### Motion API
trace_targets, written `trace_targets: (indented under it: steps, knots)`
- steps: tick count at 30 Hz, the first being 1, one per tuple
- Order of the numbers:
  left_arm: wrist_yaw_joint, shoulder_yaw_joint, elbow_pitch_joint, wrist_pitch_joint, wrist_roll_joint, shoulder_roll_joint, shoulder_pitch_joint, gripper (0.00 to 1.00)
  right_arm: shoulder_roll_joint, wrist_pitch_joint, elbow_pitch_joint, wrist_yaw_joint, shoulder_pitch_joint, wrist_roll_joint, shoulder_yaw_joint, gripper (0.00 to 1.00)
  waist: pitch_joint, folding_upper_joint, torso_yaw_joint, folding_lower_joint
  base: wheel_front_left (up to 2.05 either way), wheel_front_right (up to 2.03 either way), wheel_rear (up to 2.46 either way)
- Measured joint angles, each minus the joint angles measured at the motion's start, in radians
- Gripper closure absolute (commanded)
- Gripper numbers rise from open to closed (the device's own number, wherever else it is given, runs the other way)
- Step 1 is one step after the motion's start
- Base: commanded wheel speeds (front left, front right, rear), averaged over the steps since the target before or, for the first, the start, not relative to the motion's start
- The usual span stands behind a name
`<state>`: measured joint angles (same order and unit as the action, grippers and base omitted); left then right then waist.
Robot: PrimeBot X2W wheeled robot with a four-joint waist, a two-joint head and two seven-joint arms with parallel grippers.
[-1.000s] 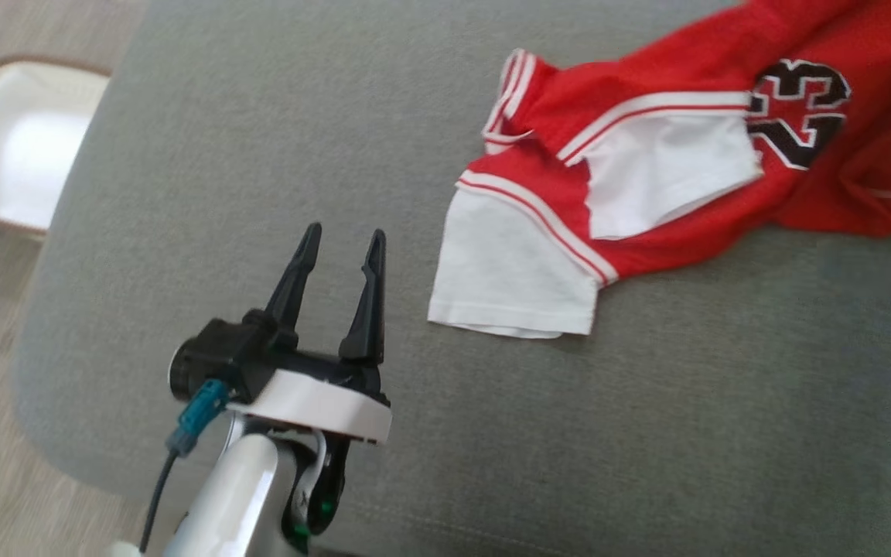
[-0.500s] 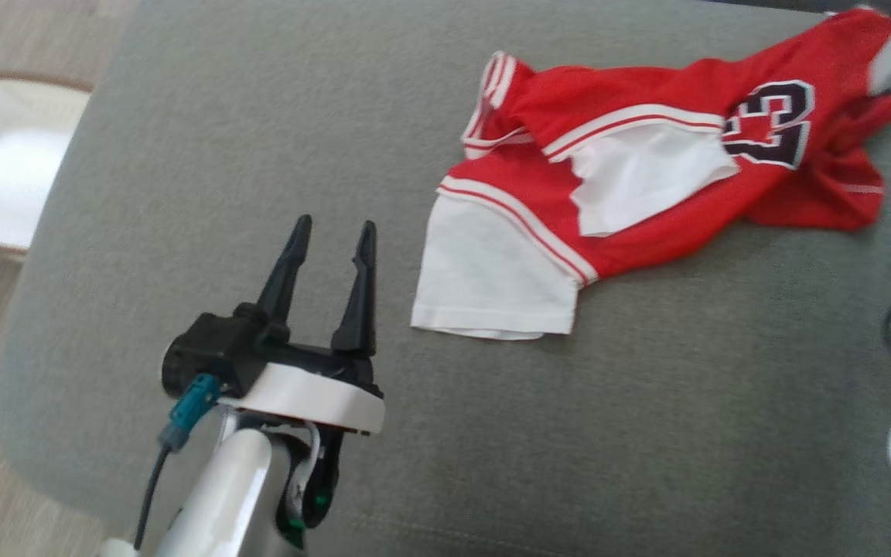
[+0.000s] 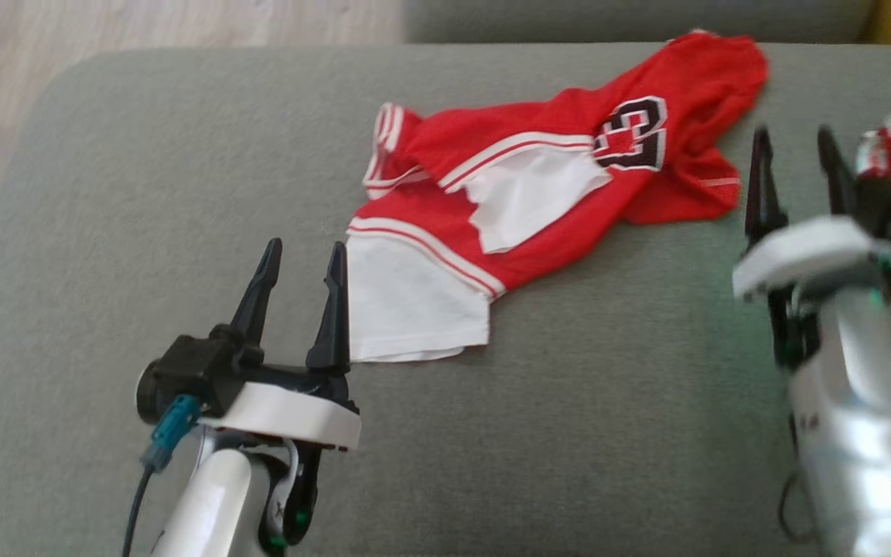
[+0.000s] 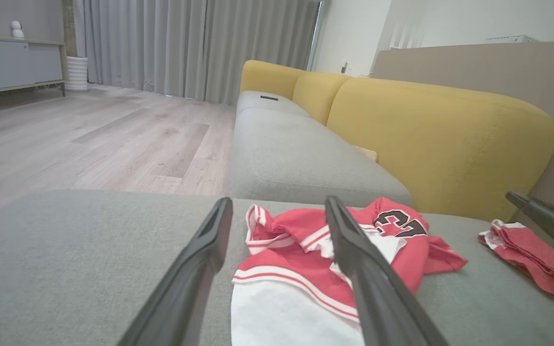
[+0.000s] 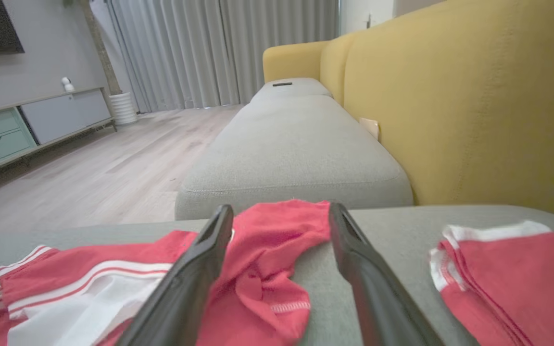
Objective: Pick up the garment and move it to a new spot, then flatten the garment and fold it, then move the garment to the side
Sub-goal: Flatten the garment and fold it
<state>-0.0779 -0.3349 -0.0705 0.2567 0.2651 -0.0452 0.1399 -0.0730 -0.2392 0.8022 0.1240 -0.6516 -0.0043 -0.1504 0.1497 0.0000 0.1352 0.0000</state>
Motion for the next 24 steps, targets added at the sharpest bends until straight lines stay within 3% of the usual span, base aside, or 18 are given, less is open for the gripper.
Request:
trace_targets:
  steps: [13, 20, 24]
  knots:
    - [0.014, 0.021, -0.02, 0.0, -0.01, 0.0, -0.018, 0.0, 0.021, 0.024, -0.311, 0.0, 0.388, 0.219, 0.022, 0.0, -0.042, 0.0, -0.072, 0.0, 0.0, 0.0, 0.0]
    - [0.024, 0.021, -0.024, 0.0, -0.017, -0.001, -0.018, 0.0, 0.024, 0.031, -0.354, 0.0, 0.406, 0.232, 0.028, 0.0, -0.027, 0.0, -0.073, 0.0, 0.0, 0.0, 0.0]
    - [0.025, 0.014, -0.024, 0.0, -0.017, -0.001, -0.015, 0.0, 0.024, 0.066, -0.352, 0.0, 0.391, 0.174, 0.008, 0.0, -0.005, 0.0, -0.061, 0.0, 0.0, 0.0, 0.0]
